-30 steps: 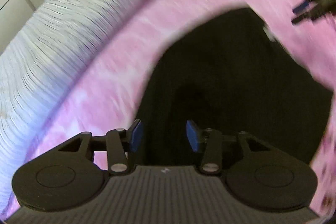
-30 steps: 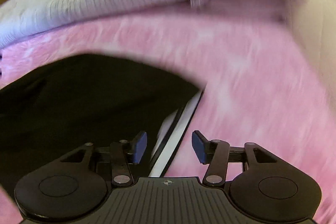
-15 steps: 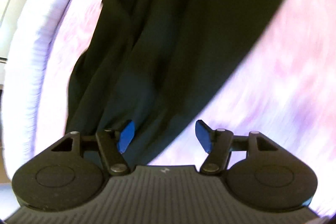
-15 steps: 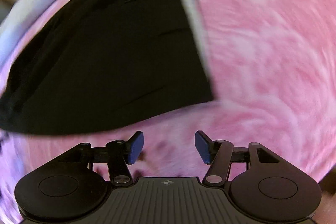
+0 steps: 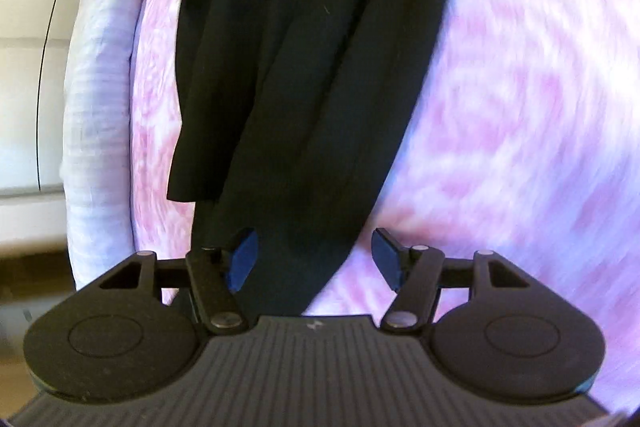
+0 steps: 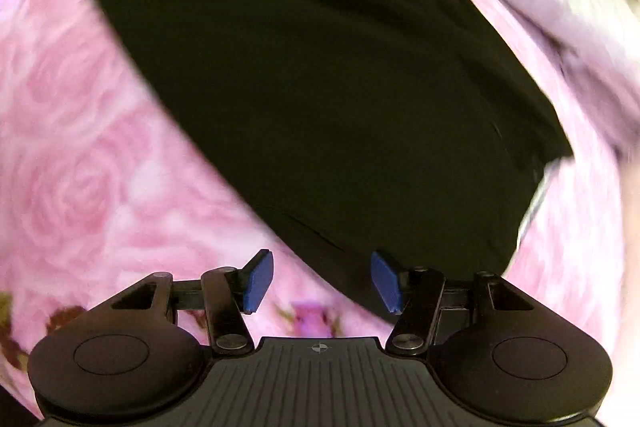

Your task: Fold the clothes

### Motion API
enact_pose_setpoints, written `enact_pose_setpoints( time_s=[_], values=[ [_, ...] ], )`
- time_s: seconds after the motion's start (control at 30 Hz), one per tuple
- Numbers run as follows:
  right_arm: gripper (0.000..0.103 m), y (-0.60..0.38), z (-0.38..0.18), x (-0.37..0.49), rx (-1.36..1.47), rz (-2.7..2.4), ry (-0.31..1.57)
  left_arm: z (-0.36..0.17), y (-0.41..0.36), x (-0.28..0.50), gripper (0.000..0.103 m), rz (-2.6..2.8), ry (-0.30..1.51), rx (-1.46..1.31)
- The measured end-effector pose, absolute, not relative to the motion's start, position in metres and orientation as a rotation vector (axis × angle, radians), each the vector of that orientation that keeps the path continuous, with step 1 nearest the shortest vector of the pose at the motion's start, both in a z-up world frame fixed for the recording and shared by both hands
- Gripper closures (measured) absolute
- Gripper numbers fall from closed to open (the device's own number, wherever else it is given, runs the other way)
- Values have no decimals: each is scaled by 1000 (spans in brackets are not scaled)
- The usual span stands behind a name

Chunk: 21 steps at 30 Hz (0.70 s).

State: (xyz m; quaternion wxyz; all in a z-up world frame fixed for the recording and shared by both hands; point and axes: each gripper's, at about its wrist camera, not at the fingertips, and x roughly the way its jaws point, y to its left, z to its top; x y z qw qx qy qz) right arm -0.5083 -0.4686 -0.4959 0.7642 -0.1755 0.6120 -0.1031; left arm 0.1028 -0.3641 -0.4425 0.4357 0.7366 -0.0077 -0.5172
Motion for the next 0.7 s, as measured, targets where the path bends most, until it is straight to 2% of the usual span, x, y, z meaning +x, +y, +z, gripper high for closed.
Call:
enact_pose_setpoints(
  time_s=[0.23,0.33,0.37,0.4,0.5,0.7],
  values=[
    [45,-429,-520,-498,-652,-200,1341,-454,-352,130,44,-1324,-191,1818],
    [45,-418,-539,-499,-739,-210,1338,-463,-353,138,75,-1273,-186,1838],
    [45,-415,-544,-500,-763,-216,1338,-466,-358,142,89,-1246,-159,1842],
    [45,-413,-548,-500,-788,-223,1339,-469,-363,147,94,-1219,-134,1845],
    [45,-412,-556,-507,-892,-229,1330,-471,-361,151,101,-1187,-91,1830],
    [45,-442,-569,-529,-1036,-292,1321,-461,-361,148,102,-1169,-25,1810]
  ],
)
